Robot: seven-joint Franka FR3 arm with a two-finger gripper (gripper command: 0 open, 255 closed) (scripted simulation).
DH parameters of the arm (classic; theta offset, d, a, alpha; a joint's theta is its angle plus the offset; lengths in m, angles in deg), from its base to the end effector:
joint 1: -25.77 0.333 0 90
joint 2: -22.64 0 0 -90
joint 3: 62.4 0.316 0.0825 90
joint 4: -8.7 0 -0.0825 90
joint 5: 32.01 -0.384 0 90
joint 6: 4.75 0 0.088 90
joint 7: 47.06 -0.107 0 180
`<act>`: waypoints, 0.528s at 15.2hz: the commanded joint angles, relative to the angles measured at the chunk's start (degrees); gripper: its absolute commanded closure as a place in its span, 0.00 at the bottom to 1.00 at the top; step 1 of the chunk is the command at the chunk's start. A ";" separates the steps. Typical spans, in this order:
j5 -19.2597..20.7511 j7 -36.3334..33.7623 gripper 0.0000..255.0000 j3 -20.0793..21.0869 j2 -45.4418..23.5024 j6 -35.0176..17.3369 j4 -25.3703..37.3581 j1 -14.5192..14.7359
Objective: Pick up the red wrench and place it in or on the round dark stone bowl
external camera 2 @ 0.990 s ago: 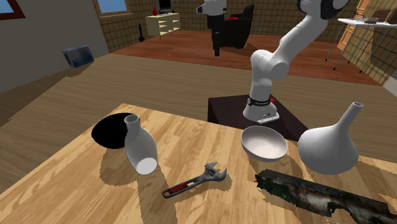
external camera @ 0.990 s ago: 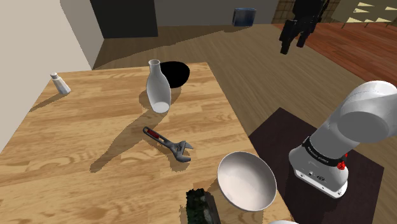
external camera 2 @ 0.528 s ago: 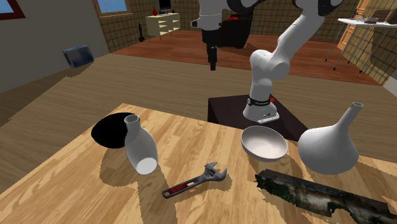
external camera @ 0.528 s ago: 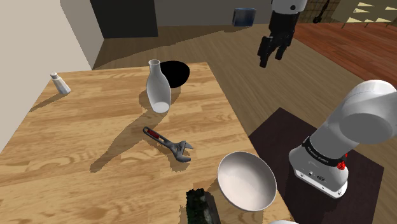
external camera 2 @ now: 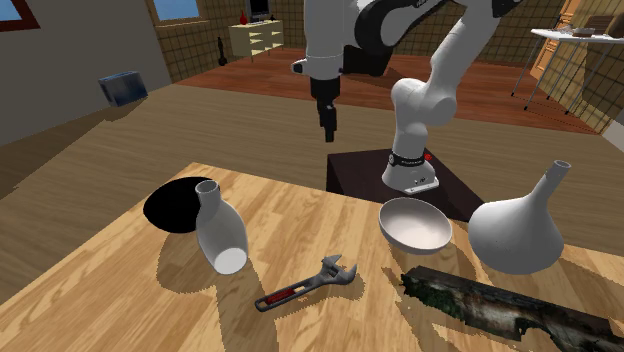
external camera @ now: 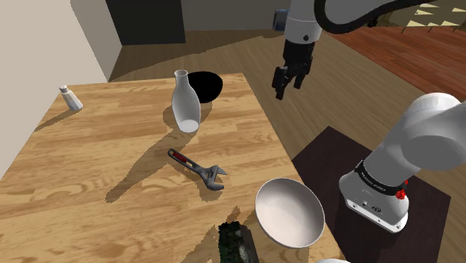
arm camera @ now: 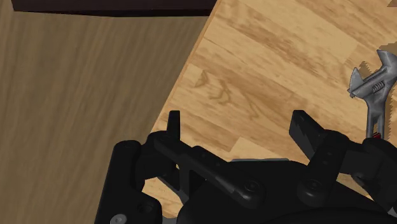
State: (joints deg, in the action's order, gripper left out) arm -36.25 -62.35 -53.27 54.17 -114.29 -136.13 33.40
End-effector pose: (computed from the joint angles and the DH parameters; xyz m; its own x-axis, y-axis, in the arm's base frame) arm 0.3545 0.1138 0.4540 0.9976 -0.0287 -0.0633 -0.0267 -0.9991 0.0331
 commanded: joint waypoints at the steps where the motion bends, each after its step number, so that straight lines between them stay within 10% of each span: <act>1: -0.62 -0.93 0.00 1.53 -3.49 -3.39 0.53 0.84; 8: -0.97 -5.11 0.00 7.07 -16.00 -13.47 4.08 3.38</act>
State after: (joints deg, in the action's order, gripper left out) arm -37.24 -66.75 -47.02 39.84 -126.17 -132.37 36.39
